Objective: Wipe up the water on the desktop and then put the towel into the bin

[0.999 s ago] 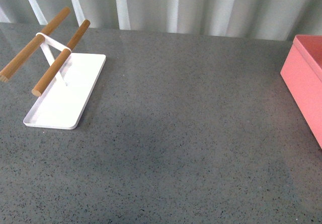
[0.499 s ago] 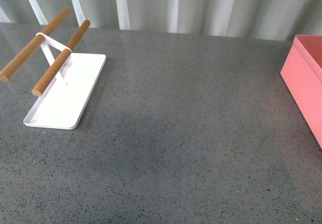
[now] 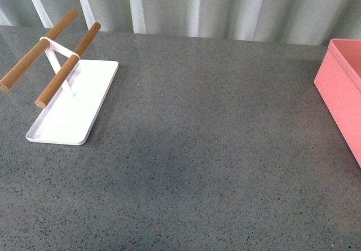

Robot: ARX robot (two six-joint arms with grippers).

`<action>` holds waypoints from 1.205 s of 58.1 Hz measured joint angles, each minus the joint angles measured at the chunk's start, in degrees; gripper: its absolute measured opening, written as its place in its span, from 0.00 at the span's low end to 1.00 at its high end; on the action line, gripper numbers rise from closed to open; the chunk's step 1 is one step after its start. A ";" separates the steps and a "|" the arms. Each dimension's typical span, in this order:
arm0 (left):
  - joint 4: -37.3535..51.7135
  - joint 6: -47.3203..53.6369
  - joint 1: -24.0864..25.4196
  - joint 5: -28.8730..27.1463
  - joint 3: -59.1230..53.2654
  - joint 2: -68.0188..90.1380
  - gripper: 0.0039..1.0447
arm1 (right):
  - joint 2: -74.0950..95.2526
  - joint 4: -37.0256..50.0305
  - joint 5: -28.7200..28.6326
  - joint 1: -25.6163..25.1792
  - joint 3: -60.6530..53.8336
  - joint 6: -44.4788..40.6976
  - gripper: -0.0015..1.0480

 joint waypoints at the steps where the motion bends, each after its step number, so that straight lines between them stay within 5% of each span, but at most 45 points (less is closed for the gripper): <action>1: 0.00 0.02 0.00 0.00 0.00 0.02 0.94 | 0.00 -0.79 -0.76 0.00 0.66 0.42 0.93; 11: 0.00 0.02 0.00 -0.02 0.00 0.02 0.94 | 0.37 -3.61 -9.42 -0.35 6.88 7.39 0.93; 27: 0.00 0.02 0.00 -0.02 0.00 0.02 0.94 | 1.40 -5.31 -14.49 -1.09 12.17 18.78 0.93; 44: 0.00 0.02 0.00 -0.02 0.00 0.02 0.94 | 1.57 -3.67 -3.91 -0.57 11.67 20.92 0.93; 51: 0.00 0.00 0.00 -0.02 0.00 0.02 0.94 | 1.70 -4.87 0.87 -0.24 11.91 13.25 0.93; 56: 0.00 0.02 0.00 0.00 0.00 0.02 0.94 | 0.96 1.53 12.11 0.96 9.09 -1.36 0.93; 61: -0.02 0.00 0.02 -0.09 0.00 -0.20 0.94 | -19.82 -13.79 30.53 18.91 -13.29 -0.28 0.93; 62: -0.02 0.07 0.04 0.28 0.00 0.00 0.94 | -24.65 -16.83 31.10 23.69 -18.51 0.42 0.93; 64: -0.07 0.07 0.11 0.33 0.02 0.46 0.94 | -28.37 -17.16 22.84 27.61 -23.32 -2.71 0.93; 65: -0.09 0.09 0.11 0.17 0.02 0.48 0.94 | -28.15 -14.32 15.76 26.56 -22.38 -6.08 0.93; 66: -0.22 0.02 0.11 -0.11 0.02 0.57 0.94 | -23.39 -7.13 12.57 20.02 -17.59 -11.17 0.93; 70: 0.20 0.17 0.02 0.26 0.17 -0.44 0.94 | -7.37 3.67 10.54 4.68 2.40 -24.20 0.93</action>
